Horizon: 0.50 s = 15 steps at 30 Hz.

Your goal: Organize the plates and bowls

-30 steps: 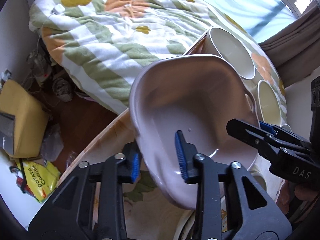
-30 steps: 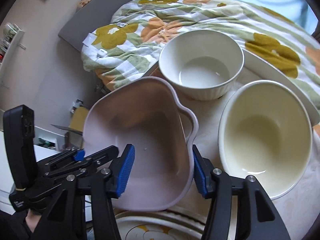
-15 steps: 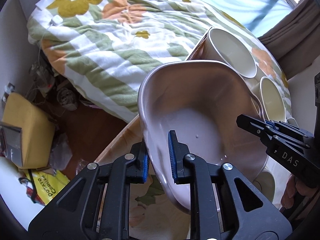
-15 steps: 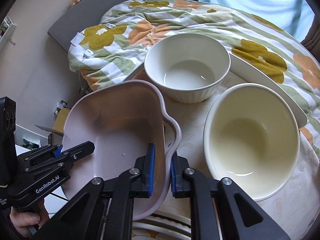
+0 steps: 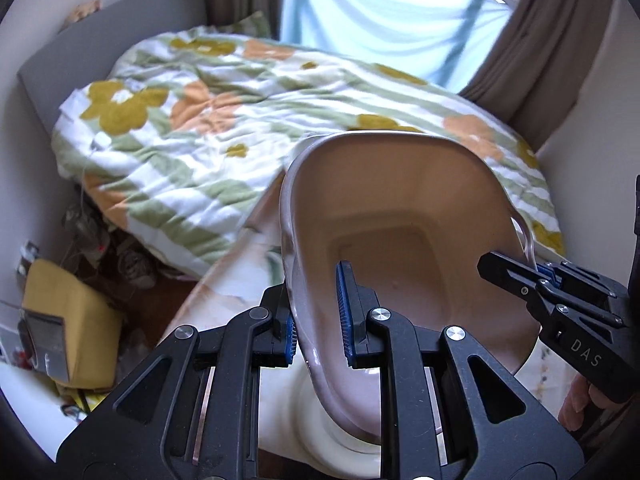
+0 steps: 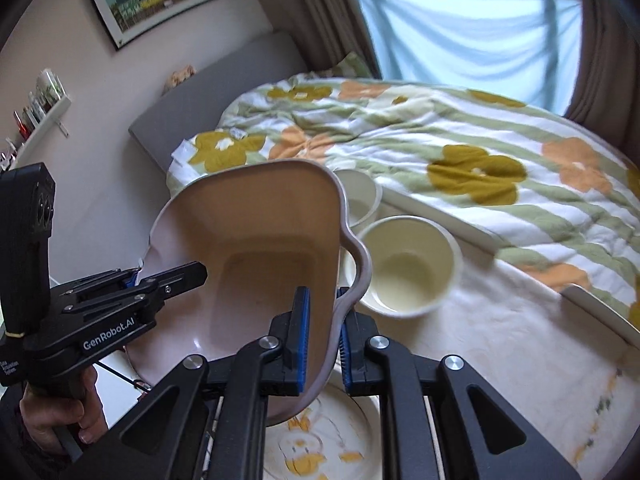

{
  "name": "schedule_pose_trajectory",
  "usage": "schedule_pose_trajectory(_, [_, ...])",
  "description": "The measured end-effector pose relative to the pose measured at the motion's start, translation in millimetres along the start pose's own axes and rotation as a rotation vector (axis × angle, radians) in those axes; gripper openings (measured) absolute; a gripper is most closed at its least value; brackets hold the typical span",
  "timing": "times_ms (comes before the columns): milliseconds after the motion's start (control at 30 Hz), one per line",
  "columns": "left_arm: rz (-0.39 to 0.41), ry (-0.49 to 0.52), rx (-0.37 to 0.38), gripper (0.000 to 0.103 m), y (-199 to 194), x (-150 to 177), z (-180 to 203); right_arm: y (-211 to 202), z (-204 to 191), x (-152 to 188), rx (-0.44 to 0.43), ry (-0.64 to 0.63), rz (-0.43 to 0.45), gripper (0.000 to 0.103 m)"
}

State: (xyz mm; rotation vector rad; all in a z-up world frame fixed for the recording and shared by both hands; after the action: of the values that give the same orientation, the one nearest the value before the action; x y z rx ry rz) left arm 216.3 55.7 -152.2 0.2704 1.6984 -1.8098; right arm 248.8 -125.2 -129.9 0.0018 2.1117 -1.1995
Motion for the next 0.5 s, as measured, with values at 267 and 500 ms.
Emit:
schedule_pose_trajectory(267, [0.011,0.149,0.149,0.015,-38.3,37.6,120.8,-112.9,47.2,59.6,0.155,0.115,0.107,0.012])
schedule_pose_trajectory(500, [-0.09,0.28,0.293,0.015,-20.8,95.0,222.8,-164.7,99.5,129.9,0.305,0.3,0.117,0.012])
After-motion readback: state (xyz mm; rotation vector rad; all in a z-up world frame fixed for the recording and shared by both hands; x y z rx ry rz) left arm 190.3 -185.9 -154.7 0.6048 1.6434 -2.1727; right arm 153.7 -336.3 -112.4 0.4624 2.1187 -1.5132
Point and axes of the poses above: each gripper's, at about its wrist camera, not at the fingertips, and y roughly the way its jaws point, z to its right, x to its underside, the point moved 2 cm from there along y, roughly the way its jaws point, and after that the axes turned 1 degree about -x, right-handed, at the moved point
